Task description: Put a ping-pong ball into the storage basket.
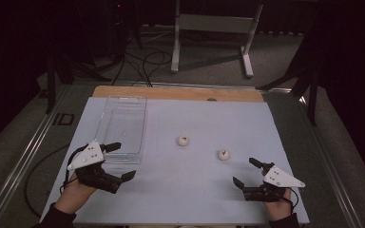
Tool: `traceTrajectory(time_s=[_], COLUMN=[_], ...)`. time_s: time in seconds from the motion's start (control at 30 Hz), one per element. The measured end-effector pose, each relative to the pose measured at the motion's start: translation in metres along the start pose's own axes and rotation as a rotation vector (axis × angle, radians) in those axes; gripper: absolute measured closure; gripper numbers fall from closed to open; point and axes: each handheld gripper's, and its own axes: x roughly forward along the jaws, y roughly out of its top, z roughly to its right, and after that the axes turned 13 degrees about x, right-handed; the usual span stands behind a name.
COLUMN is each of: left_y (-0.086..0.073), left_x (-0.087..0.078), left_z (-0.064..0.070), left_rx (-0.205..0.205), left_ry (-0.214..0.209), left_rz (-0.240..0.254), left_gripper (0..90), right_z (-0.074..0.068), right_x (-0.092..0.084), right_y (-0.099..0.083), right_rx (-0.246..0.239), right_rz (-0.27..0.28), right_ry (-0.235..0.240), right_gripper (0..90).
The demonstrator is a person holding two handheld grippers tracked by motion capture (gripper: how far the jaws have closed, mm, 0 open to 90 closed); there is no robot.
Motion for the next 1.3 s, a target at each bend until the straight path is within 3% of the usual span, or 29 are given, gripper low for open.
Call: traceTrajectory(time_s=[0.5,0.8,1.03,1.3], left_y=[0.031,0.042,0.055,0.066], left_x=[0.016,0.027,0.041,0.059], left_z=[-0.011,-0.012,-0.012,-0.012], left_rx=[0.038,0.052,0.050,0.073], left_ry=[-0.032,-0.035,-0.066,-0.094], left_rz=[-0.004,0.002,0.017,-0.003], left_gripper=[0.4,0.4,0.4,0.4], right_z=[0.000,-0.001,-0.001,-0.001], right_x=[0.000,0.000,0.000,0.001], right_y=[0.000,0.000,0.000,-0.001], right_rx=[0.002,-0.001,-0.009,-0.012], right_rz=[0.002,0.004,0.006,0.007], right_ry=[0.007,0.006,0.010,0.012], right_gripper=[9.0,9.0,9.0,9.0])
